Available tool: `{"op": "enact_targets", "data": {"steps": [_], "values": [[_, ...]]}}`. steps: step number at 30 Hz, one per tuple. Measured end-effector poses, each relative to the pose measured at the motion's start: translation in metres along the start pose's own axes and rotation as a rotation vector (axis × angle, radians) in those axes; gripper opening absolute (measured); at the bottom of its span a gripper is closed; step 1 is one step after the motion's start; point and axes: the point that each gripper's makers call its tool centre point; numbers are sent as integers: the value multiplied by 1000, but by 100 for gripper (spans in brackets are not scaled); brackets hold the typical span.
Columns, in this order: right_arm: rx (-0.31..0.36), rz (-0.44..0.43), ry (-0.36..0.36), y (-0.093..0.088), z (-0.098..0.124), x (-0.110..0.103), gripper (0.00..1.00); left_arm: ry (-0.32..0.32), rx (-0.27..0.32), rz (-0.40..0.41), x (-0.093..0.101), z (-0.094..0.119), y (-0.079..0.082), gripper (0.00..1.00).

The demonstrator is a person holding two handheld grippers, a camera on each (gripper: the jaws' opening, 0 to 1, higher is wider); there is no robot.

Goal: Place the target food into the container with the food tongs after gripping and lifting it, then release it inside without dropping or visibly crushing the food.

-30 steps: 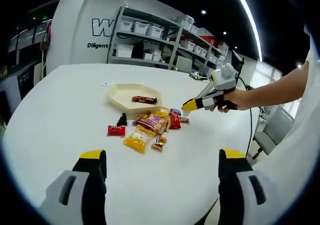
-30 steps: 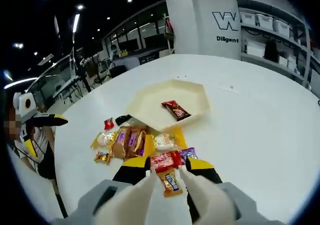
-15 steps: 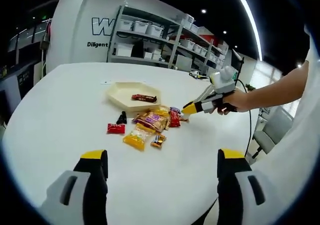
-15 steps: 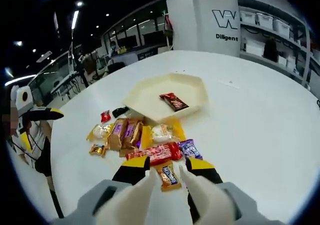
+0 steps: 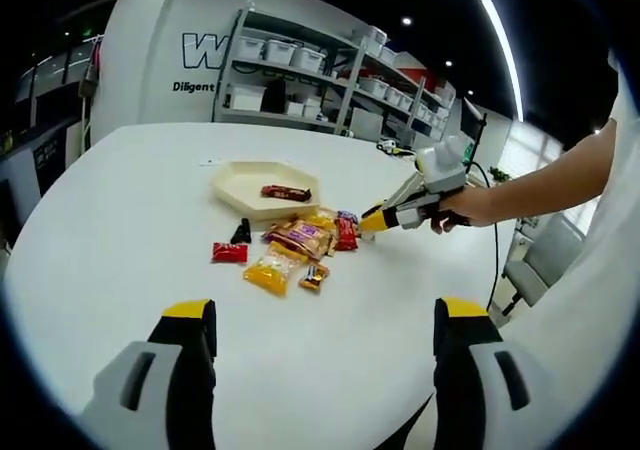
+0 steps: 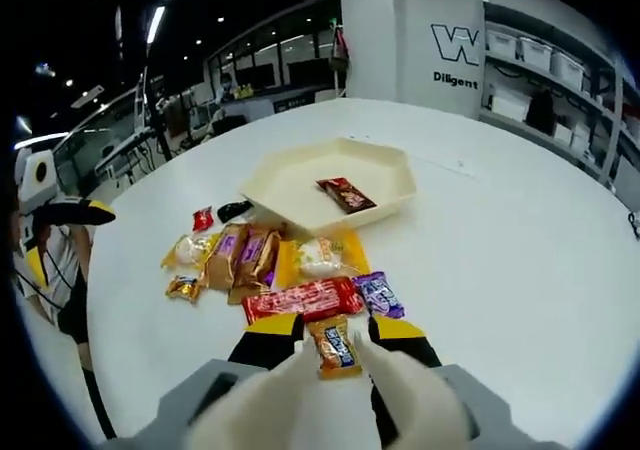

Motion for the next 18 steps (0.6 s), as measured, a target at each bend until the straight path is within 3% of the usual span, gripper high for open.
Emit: {"op": "enact_targets", "data": {"steps": [3, 9, 13, 18], "values": [[-20, -17, -22, 0, 1, 1, 15, 0, -2, -4, 0, 0, 0, 88], [-17, -210, -27, -2, 5, 4, 14, 4, -1, -2, -4, 1, 1, 88], [-7, -203, -32, -3, 7, 1, 15, 5, 0, -1, -6, 1, 2, 88], [56, -249, -43, 13, 13, 3, 15, 2, 0, -1, -7, 0, 2, 88]]}}
Point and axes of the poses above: the point that each gripper's makers call its tool centre point, and the gripper's own axes: z roughly backward along the fingers, x roughly to its right, y roughly out of its top, and after that the axes turned 13 degrees about z, right-handed
